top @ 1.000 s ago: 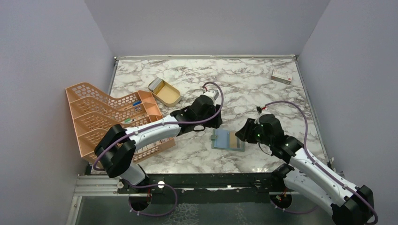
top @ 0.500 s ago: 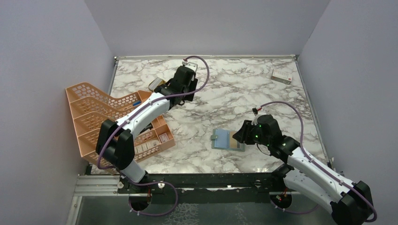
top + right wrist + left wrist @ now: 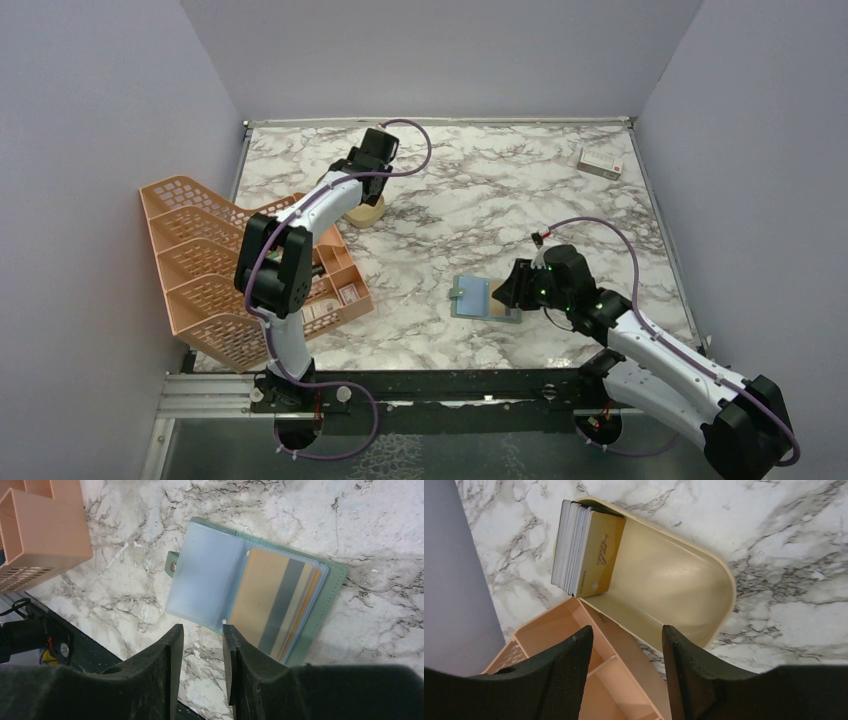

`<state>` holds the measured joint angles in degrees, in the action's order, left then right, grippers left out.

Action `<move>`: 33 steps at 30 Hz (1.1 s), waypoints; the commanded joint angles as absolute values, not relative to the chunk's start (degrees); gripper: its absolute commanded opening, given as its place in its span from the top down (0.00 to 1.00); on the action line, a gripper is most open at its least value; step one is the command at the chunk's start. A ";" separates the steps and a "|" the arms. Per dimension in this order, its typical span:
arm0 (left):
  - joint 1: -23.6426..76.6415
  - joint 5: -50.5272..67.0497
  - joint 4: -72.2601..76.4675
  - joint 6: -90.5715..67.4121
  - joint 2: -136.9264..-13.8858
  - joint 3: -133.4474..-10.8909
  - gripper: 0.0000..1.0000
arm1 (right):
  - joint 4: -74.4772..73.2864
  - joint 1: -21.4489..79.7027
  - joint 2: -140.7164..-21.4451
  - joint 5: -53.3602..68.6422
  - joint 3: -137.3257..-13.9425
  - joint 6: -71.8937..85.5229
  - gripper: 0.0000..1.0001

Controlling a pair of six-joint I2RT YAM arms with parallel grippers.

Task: Put the credit cards into the card holder
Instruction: Pick up the credit card from the storage box.

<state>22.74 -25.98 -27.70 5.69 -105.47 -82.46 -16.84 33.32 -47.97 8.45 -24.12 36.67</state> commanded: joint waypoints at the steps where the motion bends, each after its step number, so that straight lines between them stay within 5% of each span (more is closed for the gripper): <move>1: 18.83 -29.31 -25.05 9.57 -110.11 -87.28 0.45 | -15.02 33.57 -48.48 9.64 -25.11 35.80 0.65; 33: 15.30 -36.96 -17.59 15.32 -122.40 -92.61 0.54 | -17.97 33.55 -44.44 8.28 -24.98 37.40 0.65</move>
<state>15.97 -33.67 -18.44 14.50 -121.43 -90.52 -17.56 33.32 -45.25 8.49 -24.16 37.23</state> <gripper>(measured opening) 0.475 0.353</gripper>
